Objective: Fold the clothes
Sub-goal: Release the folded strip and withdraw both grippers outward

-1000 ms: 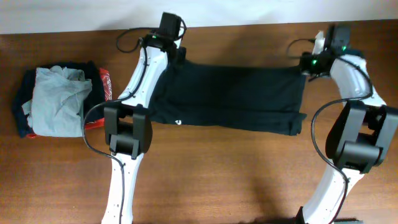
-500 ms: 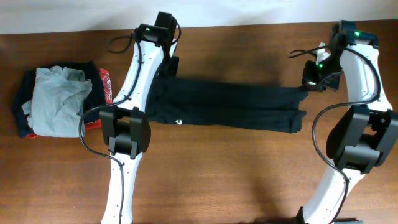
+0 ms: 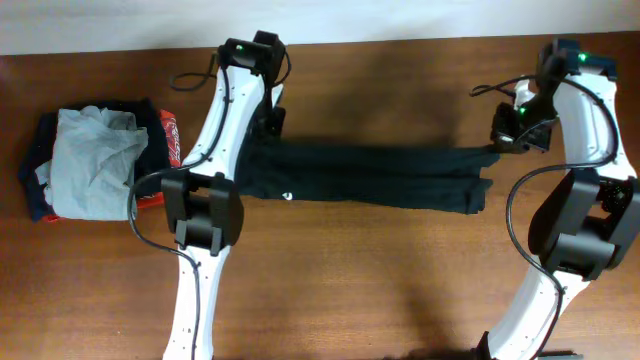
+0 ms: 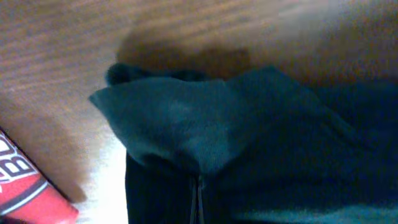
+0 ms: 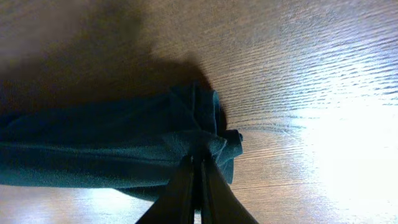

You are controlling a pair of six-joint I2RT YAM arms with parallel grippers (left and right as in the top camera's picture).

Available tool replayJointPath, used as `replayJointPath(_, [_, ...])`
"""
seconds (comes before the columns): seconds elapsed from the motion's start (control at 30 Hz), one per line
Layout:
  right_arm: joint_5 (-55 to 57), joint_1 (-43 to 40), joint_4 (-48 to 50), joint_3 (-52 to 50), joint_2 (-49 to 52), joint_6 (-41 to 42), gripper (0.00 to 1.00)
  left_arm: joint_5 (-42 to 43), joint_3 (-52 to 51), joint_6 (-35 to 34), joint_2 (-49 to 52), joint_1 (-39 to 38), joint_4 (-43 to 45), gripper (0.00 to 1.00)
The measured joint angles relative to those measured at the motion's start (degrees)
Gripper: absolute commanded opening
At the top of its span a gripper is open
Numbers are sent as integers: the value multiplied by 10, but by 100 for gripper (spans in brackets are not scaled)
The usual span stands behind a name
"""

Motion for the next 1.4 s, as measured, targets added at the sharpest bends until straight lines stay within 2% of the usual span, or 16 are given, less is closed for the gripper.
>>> replayJointPath(0.03, [0,0,-1,-7,0,0,4,0,0,0,0,-2,-3,14])
replayJointPath(0.07, [0,0,-4,-15,0,0,4,-1,0,2,0,-5,-6,25])
replayJointPath(0.1, [0,0,-8,-25,0,0,11,-3,0,1,0,-10,-13,35])
replayJointPath(0.13, [0,0,-11,-31,0,0,28,-3,0,0,0,-12,-15,45])
replayJointPath(0.17, [0,0,-14,-35,0,-1,44,-5,0,2,0,-16,-20,50])
replayJointPath(0.27, [1,0,-25,-40,0,1,61,-7,0,0,0,-29,-31,64])
replayJointPath(0.33, [0,-2,-34,-40,0,2,74,-7,0,1,0,-38,-33,67])
replayJointPath(0.37, [0,-2,-37,-40,0,-1,84,-7,0,0,0,-39,-35,70])
replayJointPath(0.47, [-3,-19,-55,-40,0,-2,91,-6,16,0,1,-38,-58,74])
replayJointPath(0.73, [-50,-107,-82,-42,0,-58,93,-6,105,-8,0,-7,-59,79])
replayJointPath(0.8, [-60,-114,-76,-47,0,-79,92,-1,124,-12,-3,1,-51,83])
replayJointPath(1.0, [-87,-101,-37,-91,0,-130,91,41,200,-18,-27,28,-35,85])
replayJointPath(1.27, [-114,-97,54,-205,0,-153,80,57,256,-18,-66,55,-34,85])
replayJointPath(1.4, [-169,-97,118,-259,-14,-153,72,57,258,-18,-75,64,-34,85])
